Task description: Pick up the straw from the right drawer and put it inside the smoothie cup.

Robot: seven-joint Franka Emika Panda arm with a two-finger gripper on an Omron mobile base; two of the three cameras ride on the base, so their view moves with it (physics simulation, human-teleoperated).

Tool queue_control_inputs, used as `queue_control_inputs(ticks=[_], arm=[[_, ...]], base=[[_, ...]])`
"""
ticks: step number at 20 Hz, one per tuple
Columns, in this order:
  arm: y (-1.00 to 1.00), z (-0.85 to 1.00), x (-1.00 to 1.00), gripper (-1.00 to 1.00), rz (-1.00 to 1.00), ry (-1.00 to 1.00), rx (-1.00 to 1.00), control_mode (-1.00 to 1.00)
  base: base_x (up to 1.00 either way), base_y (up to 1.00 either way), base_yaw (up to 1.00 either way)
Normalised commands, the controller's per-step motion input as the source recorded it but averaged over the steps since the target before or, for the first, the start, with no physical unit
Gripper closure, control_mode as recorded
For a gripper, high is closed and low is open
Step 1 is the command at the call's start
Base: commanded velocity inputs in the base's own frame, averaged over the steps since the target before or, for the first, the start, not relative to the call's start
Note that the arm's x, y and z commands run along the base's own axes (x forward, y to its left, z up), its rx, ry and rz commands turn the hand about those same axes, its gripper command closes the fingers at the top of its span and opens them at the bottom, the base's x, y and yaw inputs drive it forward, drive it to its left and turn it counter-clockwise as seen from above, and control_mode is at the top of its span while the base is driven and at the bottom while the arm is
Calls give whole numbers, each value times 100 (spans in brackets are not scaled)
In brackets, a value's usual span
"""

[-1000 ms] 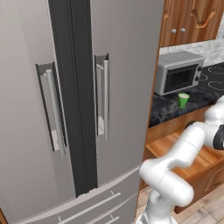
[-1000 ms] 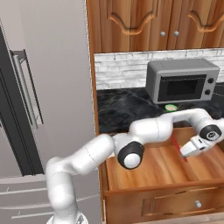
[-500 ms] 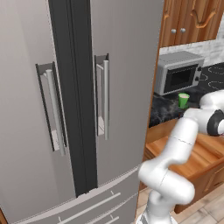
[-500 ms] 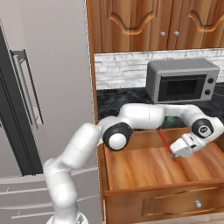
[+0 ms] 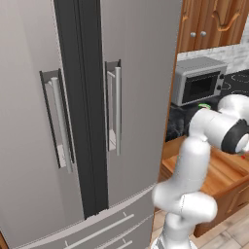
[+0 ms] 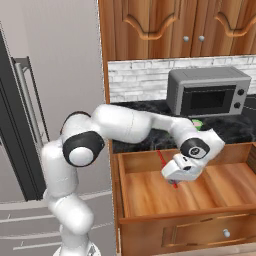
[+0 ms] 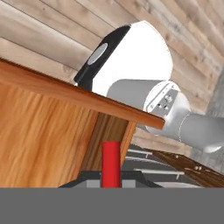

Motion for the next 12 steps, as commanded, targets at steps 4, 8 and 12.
queue_control_inputs(ticks=[4, 8, 12], arm=[[80, 1, -19, 100, -4, -10, -31, -100], [23, 2, 0, 100, 0, -2, -6, -100], [0, 0, 0, 100, 0, 0, 0, -100]], base=[[0, 0, 0], [0, 0, 0], [0, 0, 0]])
